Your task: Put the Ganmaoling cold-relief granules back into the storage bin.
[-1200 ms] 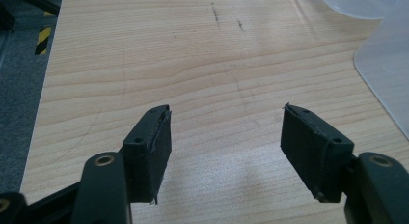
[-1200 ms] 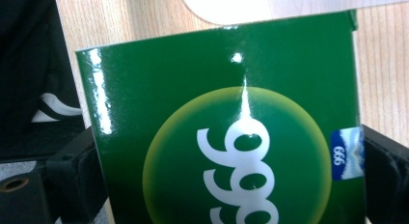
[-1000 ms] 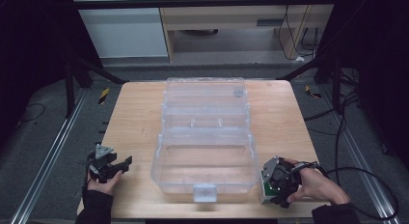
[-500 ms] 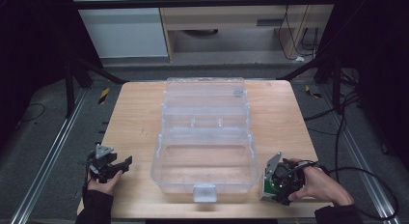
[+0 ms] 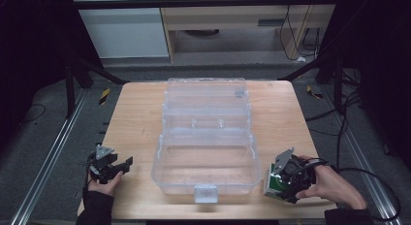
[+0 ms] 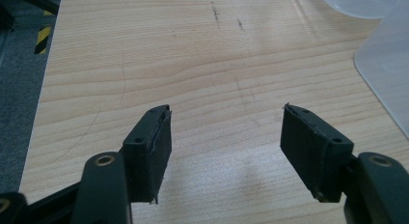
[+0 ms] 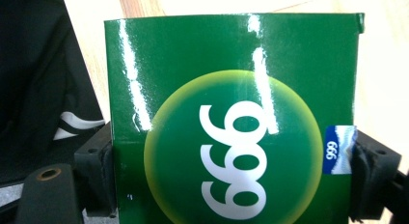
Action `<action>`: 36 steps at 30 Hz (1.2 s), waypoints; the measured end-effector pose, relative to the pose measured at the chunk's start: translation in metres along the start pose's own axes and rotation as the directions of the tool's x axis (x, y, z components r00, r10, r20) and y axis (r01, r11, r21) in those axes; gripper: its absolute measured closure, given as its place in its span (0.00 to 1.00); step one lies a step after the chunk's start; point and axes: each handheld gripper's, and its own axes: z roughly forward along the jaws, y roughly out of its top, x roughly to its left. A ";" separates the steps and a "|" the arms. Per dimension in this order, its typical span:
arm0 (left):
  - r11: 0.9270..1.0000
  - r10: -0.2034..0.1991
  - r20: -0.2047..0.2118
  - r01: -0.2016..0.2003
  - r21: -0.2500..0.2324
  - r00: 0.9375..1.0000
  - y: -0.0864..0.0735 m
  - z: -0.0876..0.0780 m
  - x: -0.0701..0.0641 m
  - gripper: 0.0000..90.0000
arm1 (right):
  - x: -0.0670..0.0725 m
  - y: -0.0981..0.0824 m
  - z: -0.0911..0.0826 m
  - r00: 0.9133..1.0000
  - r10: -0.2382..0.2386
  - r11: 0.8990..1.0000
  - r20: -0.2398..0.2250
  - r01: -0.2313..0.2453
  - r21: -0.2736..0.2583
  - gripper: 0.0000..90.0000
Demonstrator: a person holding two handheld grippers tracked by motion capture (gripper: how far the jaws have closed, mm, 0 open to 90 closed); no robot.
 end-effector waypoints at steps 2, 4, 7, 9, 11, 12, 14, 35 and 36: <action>1.000 -0.001 0.000 0.001 -0.001 1.000 0.000 0.000 0.000 0.39 | -0.001 -0.001 -0.009 1.000 0.006 1.000 0.019 -0.006 -0.021 0.18; 1.000 0.000 0.000 0.000 -0.001 1.000 0.000 0.000 0.000 0.39 | -0.002 -0.001 -0.015 1.000 0.009 0.999 0.028 -0.009 -0.034 0.18; 1.000 -0.001 0.000 0.001 0.000 1.000 0.000 0.000 0.000 0.39 | -0.003 -0.001 -0.022 0.999 0.012 0.999 0.041 -0.010 -0.049 0.18; 1.000 0.000 0.001 0.000 -0.001 1.000 0.000 0.000 0.000 0.39 | -0.003 -0.001 -0.024 0.999 0.015 0.999 0.045 -0.013 -0.052 0.18; 1.000 0.000 0.000 0.000 0.001 1.000 0.000 0.000 0.000 0.39 | -0.003 0.000 -0.031 0.998 0.021 0.998 0.054 -0.017 -0.066 0.18; 1.000 0.000 0.001 0.000 0.001 1.000 0.000 0.000 0.000 0.39 | -0.003 0.001 -0.033 0.998 0.018 0.997 0.058 -0.014 -0.070 0.18; 1.000 0.000 0.001 0.000 0.000 1.000 0.000 0.000 0.000 0.39 | -0.003 0.003 -0.038 0.998 0.018 0.997 0.064 -0.013 -0.074 0.18; 1.000 0.000 0.002 0.000 0.000 1.000 0.000 0.000 0.000 0.39 | -0.002 0.040 -0.085 0.993 -0.038 0.991 0.115 0.052 -0.123 0.18; 1.000 0.000 0.003 0.000 -0.001 1.000 0.000 0.000 0.000 0.39 | -0.002 0.043 -0.086 0.992 -0.043 0.991 0.118 0.057 -0.121 0.18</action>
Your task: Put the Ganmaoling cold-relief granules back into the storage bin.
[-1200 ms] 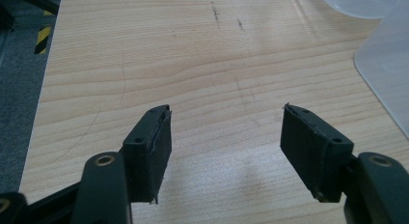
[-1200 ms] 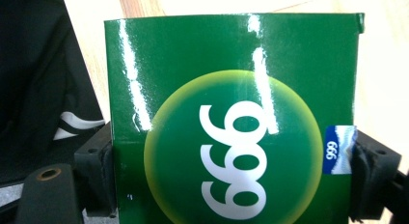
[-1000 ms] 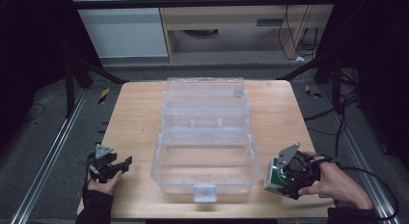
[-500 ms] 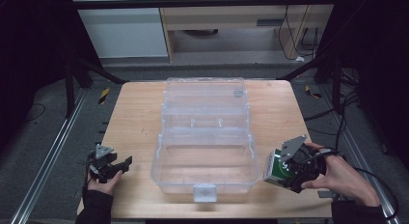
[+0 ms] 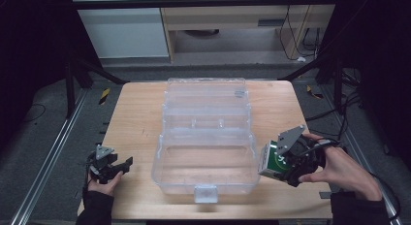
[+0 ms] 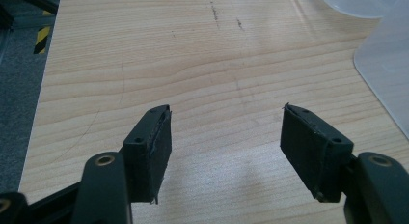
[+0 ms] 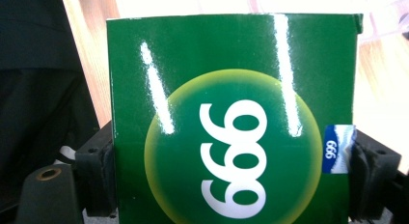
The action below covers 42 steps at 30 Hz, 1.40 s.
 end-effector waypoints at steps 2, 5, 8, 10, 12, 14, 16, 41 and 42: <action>1.000 0.000 0.000 0.000 -0.001 1.000 0.000 0.000 0.000 0.39 | 0.000 0.002 -0.001 1.000 -0.001 1.000 0.000 0.001 0.001 0.18; 1.000 0.000 0.000 0.000 0.000 1.000 0.000 0.000 0.000 0.39 | -0.001 0.010 -0.001 1.000 -0.016 1.000 -0.005 0.016 0.002 0.18; 1.000 -0.001 0.000 0.001 -0.001 1.000 0.000 0.000 0.000 0.39 | -0.001 0.020 0.001 0.999 -0.031 1.000 -0.013 0.031 0.002 0.18; 1.000 -0.001 0.000 0.001 -0.001 1.000 0.000 0.000 0.000 0.39 | -0.002 0.025 0.003 0.999 -0.037 0.999 -0.016 0.037 0.000 0.18; 1.000 -0.001 0.000 0.001 0.000 1.000 0.000 0.000 0.000 0.39 | -0.003 0.030 0.006 0.999 -0.044 0.999 -0.019 0.044 0.001 0.18; 1.000 -0.001 0.000 0.001 -0.001 1.000 0.000 0.000 0.000 0.39 | -0.003 0.033 0.007 0.999 -0.049 0.999 -0.021 0.050 0.001 0.18; 1.000 -0.002 0.000 0.002 -0.002 1.000 0.000 0.000 0.000 0.39 | -0.003 0.038 0.009 0.998 -0.054 0.999 -0.025 0.054 -0.002 0.18; 1.000 -0.002 -0.002 0.002 -0.006 1.000 0.000 -0.001 0.001 0.39 | -0.003 0.076 0.049 0.989 -0.125 0.992 -0.072 0.125 -0.018 0.18; 1.000 -0.002 -0.003 0.002 -0.006 1.000 0.000 -0.001 0.001 0.39 | -0.002 0.076 0.053 0.989 -0.126 0.992 -0.076 0.125 -0.010 0.18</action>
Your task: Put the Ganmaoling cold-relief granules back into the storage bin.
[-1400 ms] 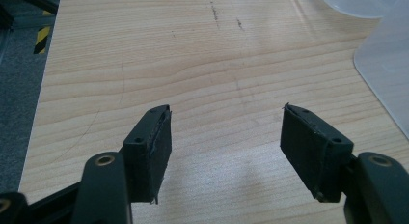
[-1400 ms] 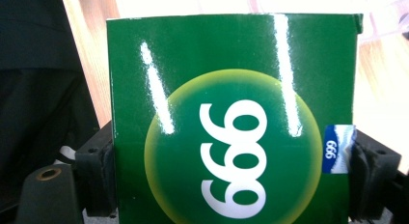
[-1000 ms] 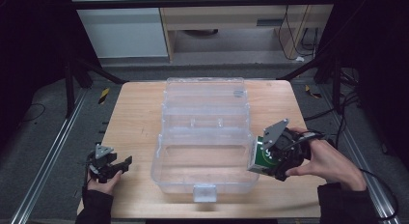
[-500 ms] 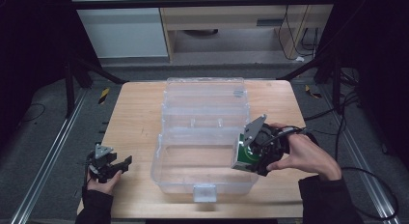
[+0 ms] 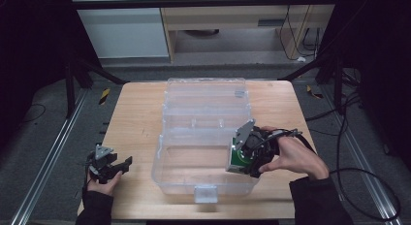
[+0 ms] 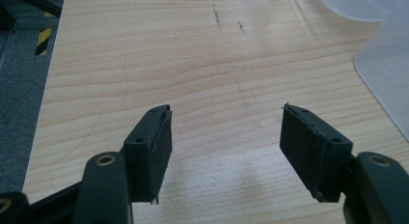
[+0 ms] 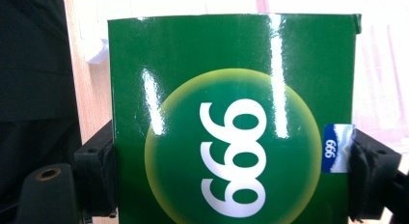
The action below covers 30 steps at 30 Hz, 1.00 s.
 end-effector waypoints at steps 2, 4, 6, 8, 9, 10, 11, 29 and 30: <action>1.000 0.000 0.000 0.000 0.000 1.000 0.000 0.000 0.000 0.39 | 0.000 0.000 0.004 1.000 0.001 1.000 -0.004 -0.001 0.007 0.18; 1.000 0.000 -0.001 0.000 -0.001 1.000 0.000 0.000 0.000 0.39 | 0.000 -0.001 0.005 1.000 -0.004 1.000 -0.008 0.004 0.010 0.18; 1.000 0.001 -0.002 -0.001 -0.001 1.000 0.000 0.000 0.000 0.39 | 0.001 -0.001 0.010 1.000 -0.014 1.000 -0.009 0.014 0.016 0.18; 1.000 0.001 -0.002 -0.001 -0.001 1.000 0.000 0.000 0.000 0.39 | 0.002 0.000 0.013 1.000 -0.024 0.999 -0.009 0.024 0.026 0.18; 1.000 0.001 -0.002 -0.001 -0.001 1.000 0.000 0.000 0.000 0.39 | 0.003 0.000 0.014 1.000 -0.024 0.999 -0.012 0.025 0.028 0.18; 1.000 0.001 -0.002 -0.001 -0.001 1.000 0.000 0.000 0.000 0.39 | 0.003 0.000 0.014 1.000 -0.024 0.999 -0.012 0.025 0.028 0.18; 1.000 0.001 -0.003 -0.001 -0.002 1.000 0.000 0.000 0.000 0.39 | 0.003 0.001 0.015 1.000 -0.029 0.999 -0.010 0.029 0.030 0.18; 1.000 0.002 -0.005 -0.002 -0.004 1.000 0.000 0.000 0.001 0.39 | 0.007 -0.002 0.042 0.998 -0.052 0.996 -0.032 0.054 0.067 0.17; 1.000 0.003 -0.005 -0.003 -0.003 1.000 0.000 0.000 0.001 0.39 | 0.006 -0.004 0.045 0.999 -0.034 0.998 -0.040 0.037 0.057 0.17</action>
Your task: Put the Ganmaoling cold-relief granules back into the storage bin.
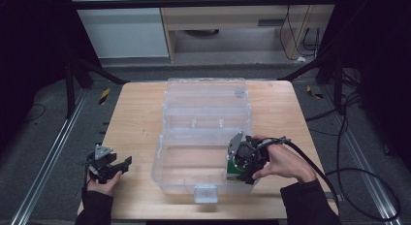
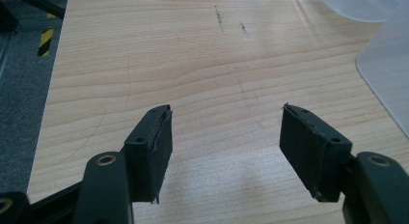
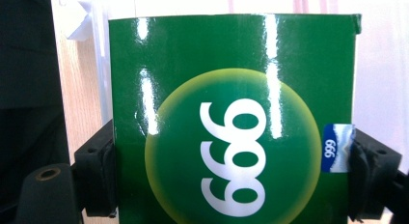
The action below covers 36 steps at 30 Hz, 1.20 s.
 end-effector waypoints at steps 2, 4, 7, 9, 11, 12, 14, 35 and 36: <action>1.000 -0.001 0.000 0.001 0.000 1.000 0.000 0.000 0.000 0.39 | 0.000 -0.001 0.002 1.000 0.006 1.000 -0.002 -0.006 -0.001 0.17; 1.000 0.000 0.000 0.000 0.000 1.000 0.000 0.000 0.000 0.39 | 0.000 -0.004 0.005 1.000 0.009 1.000 -0.002 -0.009 -0.003 0.17; 1.000 0.000 -0.002 0.000 0.000 1.000 0.000 0.000 0.000 0.40 | 0.000 -0.003 0.009 1.000 0.000 1.000 0.001 0.000 0.006 0.17; 1.000 0.001 -0.001 -0.001 0.000 1.000 0.000 0.000 0.000 0.40 | 0.000 -0.003 0.011 1.000 -0.001 1.000 0.000 0.001 0.013 0.17; 1.000 0.000 -0.001 0.000 0.000 1.000 0.000 0.000 0.000 0.40 | 0.000 -0.002 0.014 1.000 -0.008 1.000 0.004 0.008 0.025 0.17; 1.000 0.001 -0.001 -0.001 0.000 1.000 0.000 0.000 0.000 0.40 | 0.000 -0.002 0.015 1.000 -0.010 1.000 0.002 0.010 0.030 0.17; 1.000 0.001 -0.001 -0.001 0.001 1.000 0.000 0.000 0.000 0.40 | 0.000 -0.002 0.018 1.000 -0.016 0.999 0.004 0.016 0.031 0.17; 1.000 0.001 0.000 -0.001 0.002 1.000 0.000 0.000 0.000 0.40 | -0.003 -0.008 0.034 0.999 0.015 0.999 -0.028 -0.014 0.045 0.15; 1.000 0.001 0.000 -0.001 0.002 1.000 0.000 0.000 0.000 0.40 | -0.004 -0.008 0.034 1.000 0.014 0.999 -0.028 -0.013 0.046 0.15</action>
